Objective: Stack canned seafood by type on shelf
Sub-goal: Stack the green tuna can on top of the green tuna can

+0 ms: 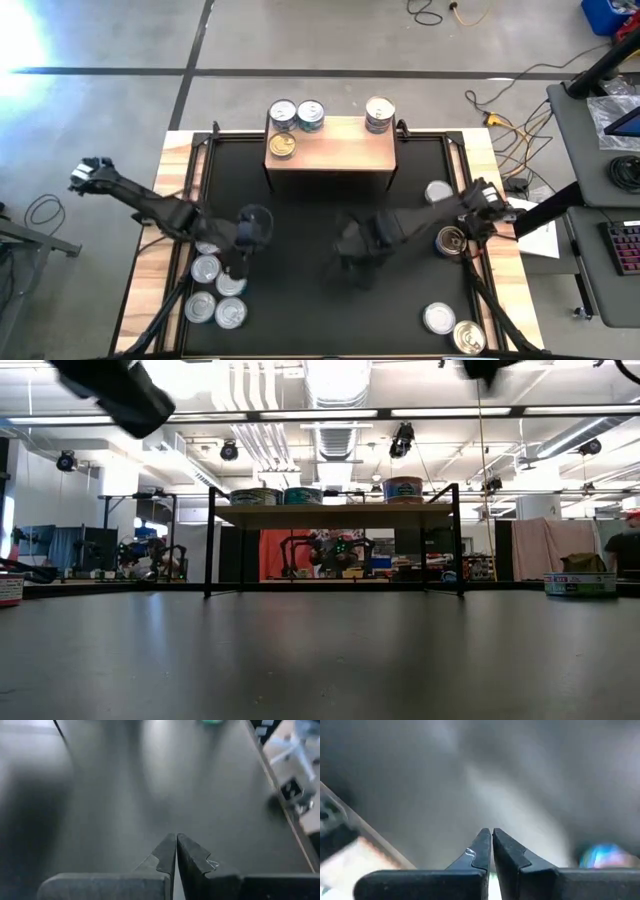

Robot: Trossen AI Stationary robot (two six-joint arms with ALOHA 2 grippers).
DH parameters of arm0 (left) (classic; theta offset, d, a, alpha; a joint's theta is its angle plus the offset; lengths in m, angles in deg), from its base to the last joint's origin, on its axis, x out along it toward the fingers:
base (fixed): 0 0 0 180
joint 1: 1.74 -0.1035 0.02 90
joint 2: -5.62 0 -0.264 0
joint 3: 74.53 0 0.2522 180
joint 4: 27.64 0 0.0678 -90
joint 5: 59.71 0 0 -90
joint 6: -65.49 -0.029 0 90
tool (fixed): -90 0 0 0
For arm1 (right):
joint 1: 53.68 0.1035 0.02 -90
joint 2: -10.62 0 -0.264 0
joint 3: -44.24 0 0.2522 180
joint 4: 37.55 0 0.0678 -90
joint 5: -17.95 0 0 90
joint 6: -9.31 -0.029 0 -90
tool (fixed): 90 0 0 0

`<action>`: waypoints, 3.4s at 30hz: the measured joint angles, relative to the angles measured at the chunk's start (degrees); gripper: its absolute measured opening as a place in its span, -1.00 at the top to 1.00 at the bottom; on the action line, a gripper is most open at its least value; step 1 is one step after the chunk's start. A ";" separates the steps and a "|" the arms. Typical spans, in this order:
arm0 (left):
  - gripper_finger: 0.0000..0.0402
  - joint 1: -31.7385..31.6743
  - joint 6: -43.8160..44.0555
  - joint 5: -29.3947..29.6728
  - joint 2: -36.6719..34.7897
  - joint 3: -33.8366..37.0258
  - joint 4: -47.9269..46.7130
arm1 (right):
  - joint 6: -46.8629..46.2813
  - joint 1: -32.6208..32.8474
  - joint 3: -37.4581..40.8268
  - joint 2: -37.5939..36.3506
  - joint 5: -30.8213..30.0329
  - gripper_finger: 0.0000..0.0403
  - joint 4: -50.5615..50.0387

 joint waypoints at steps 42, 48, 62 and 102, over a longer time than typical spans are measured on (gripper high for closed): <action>1.00 11.56 -8.54 -1.24 33.83 -15.90 -2.23 | -14.25 17.75 26.47 0.05 7.64 0.94 37.01; 1.00 5.61 -11.82 8.49 30.91 -24.02 -4.93 | -11.49 16.96 27.35 0.05 -1.39 0.94 40.22; 1.00 6.28 -2.29 -7.90 24.03 -7.23 -21.84 | -12.74 15.35 28.23 0.05 -13.32 0.94 44.44; 1.00 5.74 -12.79 -18.29 34.88 -5.66 4.32 | -7.30 11.57 22.79 15.11 -13.17 -0.31 73.32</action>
